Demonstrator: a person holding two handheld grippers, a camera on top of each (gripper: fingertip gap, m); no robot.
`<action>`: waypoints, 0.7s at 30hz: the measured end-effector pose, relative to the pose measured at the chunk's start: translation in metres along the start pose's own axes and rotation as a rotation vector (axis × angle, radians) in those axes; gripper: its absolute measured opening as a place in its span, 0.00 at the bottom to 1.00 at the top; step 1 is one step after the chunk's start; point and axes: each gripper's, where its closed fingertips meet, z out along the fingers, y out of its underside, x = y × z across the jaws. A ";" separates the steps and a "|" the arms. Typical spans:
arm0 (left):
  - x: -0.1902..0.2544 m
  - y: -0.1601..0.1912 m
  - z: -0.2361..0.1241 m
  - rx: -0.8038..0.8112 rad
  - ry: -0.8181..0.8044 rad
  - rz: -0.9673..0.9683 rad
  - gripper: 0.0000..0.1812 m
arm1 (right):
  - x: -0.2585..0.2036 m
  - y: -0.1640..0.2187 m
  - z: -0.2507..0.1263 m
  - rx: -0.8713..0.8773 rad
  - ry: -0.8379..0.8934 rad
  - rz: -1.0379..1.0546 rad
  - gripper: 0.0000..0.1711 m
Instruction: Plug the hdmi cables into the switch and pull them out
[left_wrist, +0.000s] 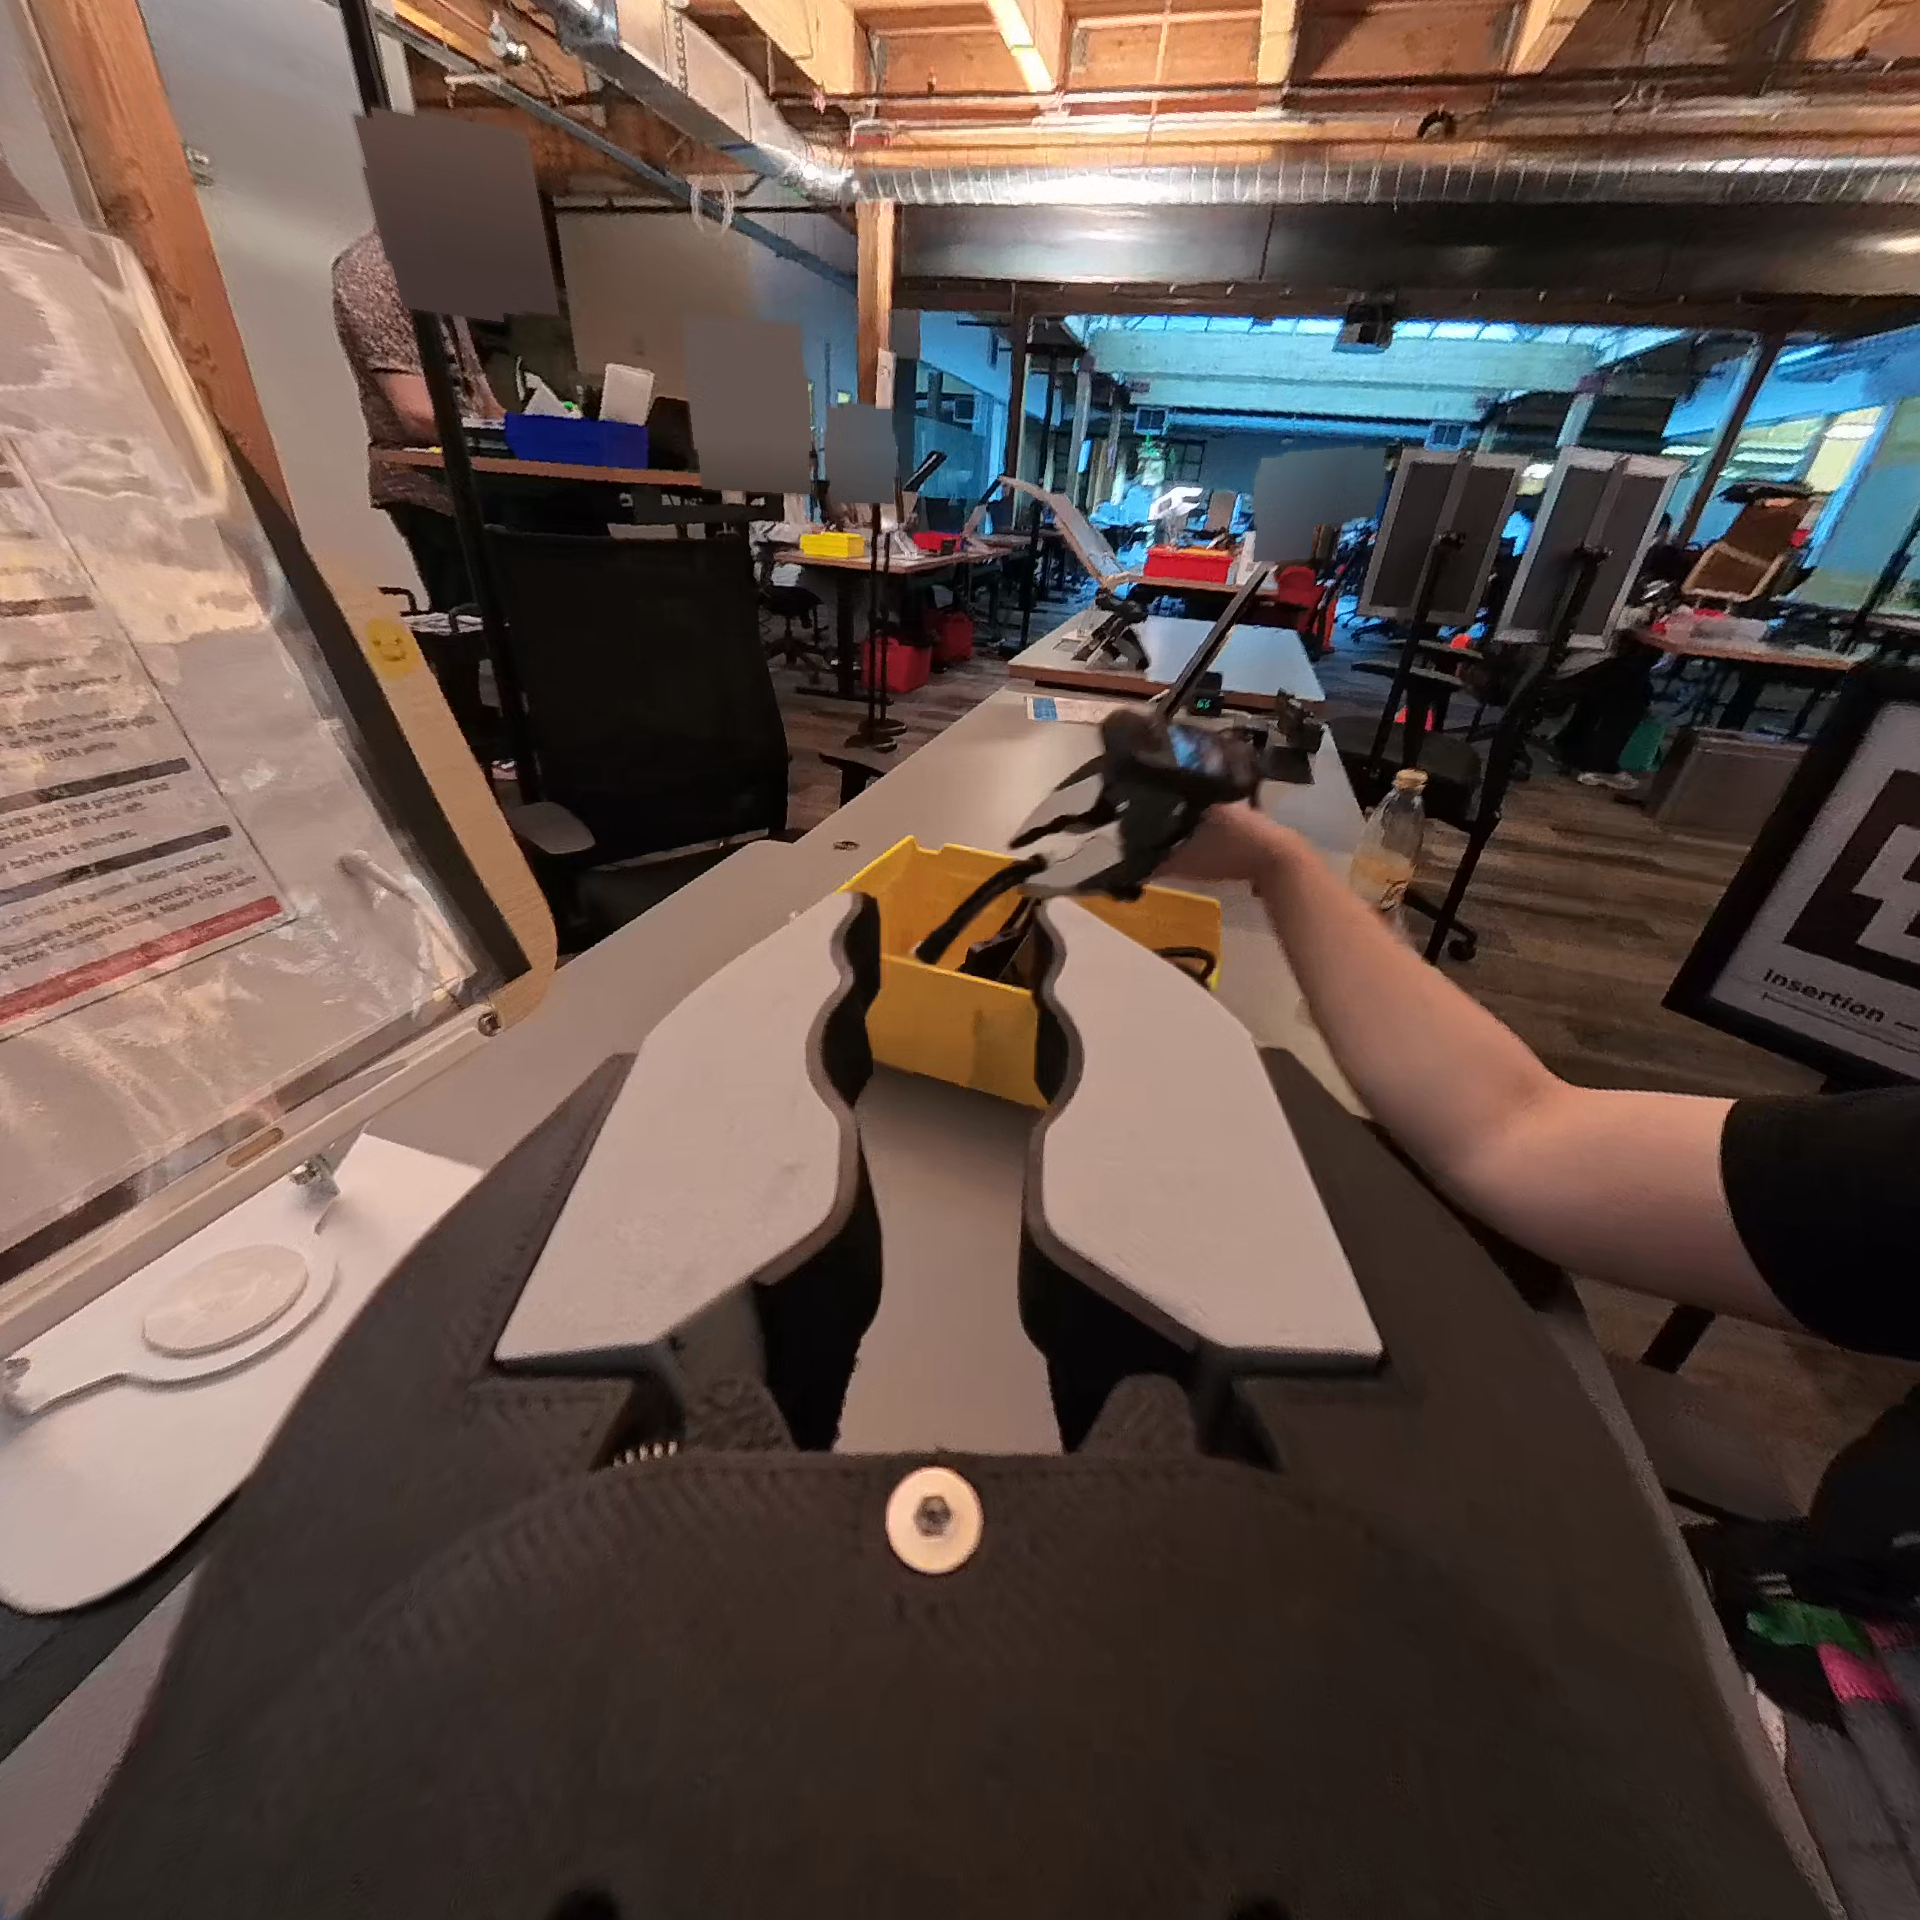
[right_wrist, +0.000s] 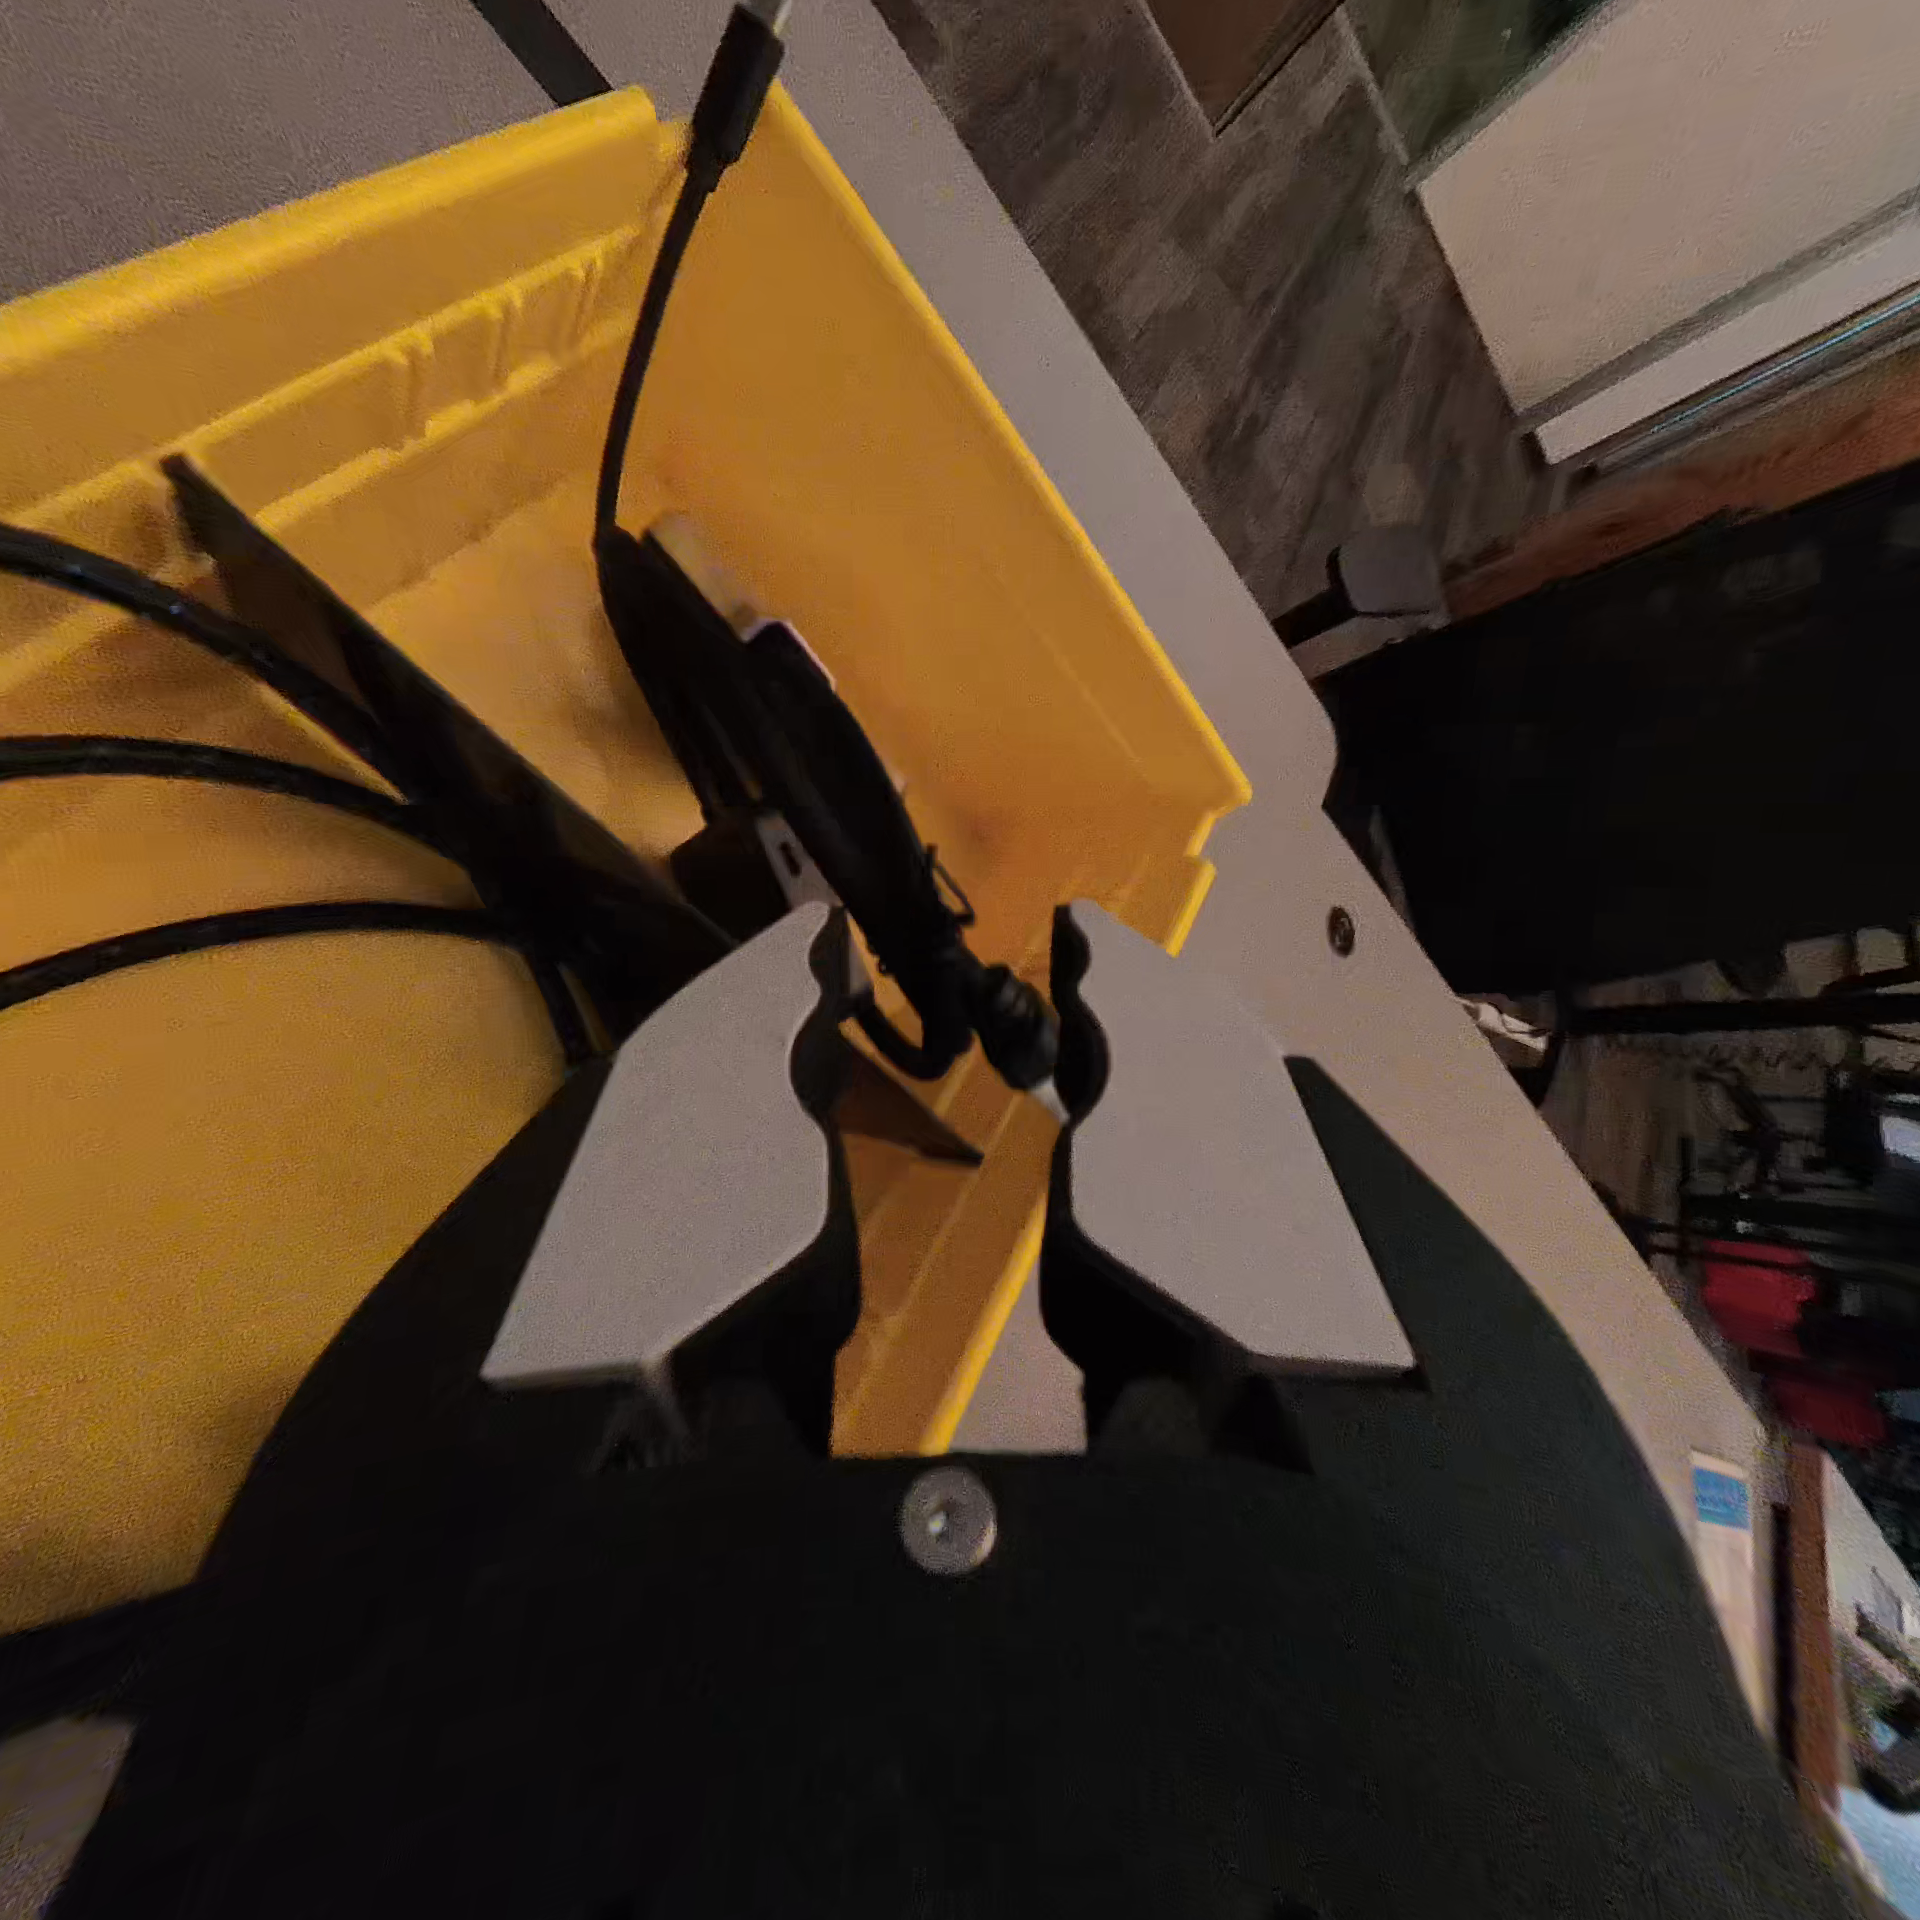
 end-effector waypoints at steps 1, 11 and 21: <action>-0.004 -0.001 -0.005 -0.016 -0.035 0.012 0.16 | 0.002 0.003 -0.014 -0.003 -0.002 0.028 0.22; -0.113 0.027 -0.205 -0.482 -1.118 0.064 0.29 | -0.005 0.098 -0.057 -0.208 -0.109 0.491 0.35; -0.135 0.148 -0.338 -0.682 -1.234 -0.658 0.42 | -0.046 0.122 -0.028 -0.416 -0.384 0.740 0.04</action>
